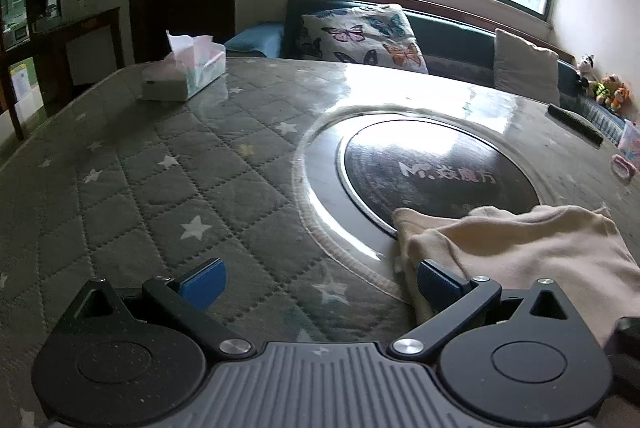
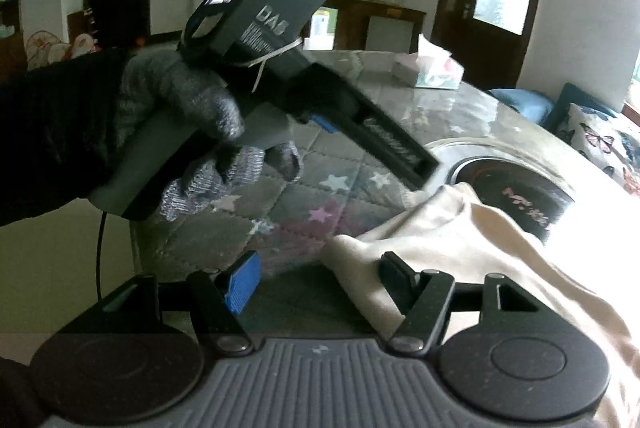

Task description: Fold clothes

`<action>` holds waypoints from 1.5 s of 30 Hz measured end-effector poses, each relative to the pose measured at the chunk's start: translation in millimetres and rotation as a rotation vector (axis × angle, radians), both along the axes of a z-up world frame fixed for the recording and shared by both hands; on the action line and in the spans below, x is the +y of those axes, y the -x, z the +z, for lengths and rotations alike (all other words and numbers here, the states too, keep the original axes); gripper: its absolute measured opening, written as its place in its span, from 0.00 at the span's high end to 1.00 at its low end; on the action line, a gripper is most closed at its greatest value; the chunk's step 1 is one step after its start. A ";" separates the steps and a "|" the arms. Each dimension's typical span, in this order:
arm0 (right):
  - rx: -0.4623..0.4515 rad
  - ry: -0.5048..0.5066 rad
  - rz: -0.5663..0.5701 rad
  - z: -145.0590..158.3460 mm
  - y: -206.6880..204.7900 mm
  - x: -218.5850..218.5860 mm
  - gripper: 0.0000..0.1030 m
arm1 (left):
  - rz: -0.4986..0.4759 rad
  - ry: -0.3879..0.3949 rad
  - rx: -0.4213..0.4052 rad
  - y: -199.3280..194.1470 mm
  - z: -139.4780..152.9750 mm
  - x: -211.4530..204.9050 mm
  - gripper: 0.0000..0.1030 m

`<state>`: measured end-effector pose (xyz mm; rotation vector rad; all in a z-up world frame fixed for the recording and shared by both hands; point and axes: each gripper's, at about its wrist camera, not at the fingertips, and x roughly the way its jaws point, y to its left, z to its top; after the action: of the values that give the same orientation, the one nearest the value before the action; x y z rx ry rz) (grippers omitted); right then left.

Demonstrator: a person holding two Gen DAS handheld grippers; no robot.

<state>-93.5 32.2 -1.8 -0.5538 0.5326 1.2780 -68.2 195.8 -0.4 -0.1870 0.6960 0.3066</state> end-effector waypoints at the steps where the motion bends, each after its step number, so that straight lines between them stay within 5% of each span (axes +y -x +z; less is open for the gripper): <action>1: 0.003 0.004 0.002 -1.7 0.0 1.4 0.30 | -0.005 -0.001 0.001 0.4 0.2 -2.3 0.00; 9: 0.052 -0.044 -0.071 12.3 -7.7 -27.6 0.31 | -0.053 -0.004 -0.002 7.2 0.7 -21.2 0.00; 30: 0.171 -0.102 -0.568 3.8 -75.8 -155.3 0.31 | -0.098 -0.067 0.031 17.2 -10.0 -44.9 0.00; 45: 0.191 -0.122 -0.580 7.1 -114.0 -146.4 0.31 | -0.101 -0.063 0.041 13.1 -6.2 -40.8 0.00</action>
<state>20.5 -114.2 5.4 -0.1509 0.7072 0.8022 -81.3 155.0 -6.6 -0.0859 0.7332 0.2362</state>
